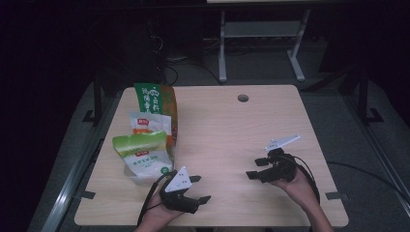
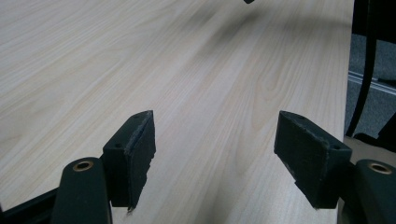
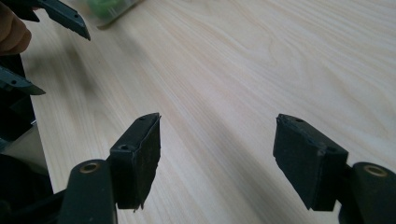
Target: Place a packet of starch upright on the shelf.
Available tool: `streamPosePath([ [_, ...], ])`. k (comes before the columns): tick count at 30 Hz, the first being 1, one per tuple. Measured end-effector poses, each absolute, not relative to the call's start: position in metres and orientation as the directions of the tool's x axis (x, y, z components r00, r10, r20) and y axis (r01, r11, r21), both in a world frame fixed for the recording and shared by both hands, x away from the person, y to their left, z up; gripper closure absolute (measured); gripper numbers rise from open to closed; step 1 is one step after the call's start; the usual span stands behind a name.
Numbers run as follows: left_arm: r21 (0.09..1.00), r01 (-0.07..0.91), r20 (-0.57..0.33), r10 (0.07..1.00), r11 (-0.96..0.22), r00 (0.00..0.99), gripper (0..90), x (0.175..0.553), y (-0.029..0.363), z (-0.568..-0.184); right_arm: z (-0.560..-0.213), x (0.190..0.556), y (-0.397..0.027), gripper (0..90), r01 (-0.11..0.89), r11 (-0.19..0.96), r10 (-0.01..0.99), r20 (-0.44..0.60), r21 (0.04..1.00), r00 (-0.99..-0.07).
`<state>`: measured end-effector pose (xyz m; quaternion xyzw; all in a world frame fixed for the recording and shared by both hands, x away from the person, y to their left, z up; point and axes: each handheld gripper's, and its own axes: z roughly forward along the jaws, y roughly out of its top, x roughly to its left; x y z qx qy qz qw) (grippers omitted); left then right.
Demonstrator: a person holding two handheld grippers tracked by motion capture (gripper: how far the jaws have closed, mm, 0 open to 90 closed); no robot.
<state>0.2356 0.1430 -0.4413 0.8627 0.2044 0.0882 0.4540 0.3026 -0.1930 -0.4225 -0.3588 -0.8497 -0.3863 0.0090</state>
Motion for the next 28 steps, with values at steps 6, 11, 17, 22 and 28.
streamPosePath([
  [6, 0.821, 0.271, -0.032, 0.432, -0.503, 0.901, 29.0, 0.235, 0.143, -0.441, -0.428, 0.296, -0.198, 31.4, 0.626, 0.436, 0.61, 0.3, 0.646, -0.733],
  [11, 0.821, 0.27, -0.031, 0.432, -0.504, 0.901, 28.9, 0.235, 0.143, -0.441, -0.428, 0.289, -0.201, 31.4, 0.623, 0.434, 0.618, 0.288, 0.651, -0.732],
  [17, 0.818, 0.272, -0.033, 0.43, -0.507, 0.902, 28.9, 0.234, 0.142, -0.442, -0.429, 0.28, -0.207, 31.3, 0.623, 0.42, 0.627, 0.286, 0.66, -0.725],
  [22, 0.819, 0.272, -0.034, 0.429, -0.506, 0.902, 28.9, 0.235, 0.142, -0.442, -0.433, 0.272, -0.21, 31.1, 0.625, 0.414, 0.633, 0.284, 0.661, -0.72],
  [28, 0.817, 0.274, -0.038, 0.427, -0.507, 0.904, 28.9, 0.235, 0.141, -0.443, -0.441, 0.262, -0.213, 30.9, 0.633, 0.37, 0.641, 0.307, 0.68, -0.704],
])
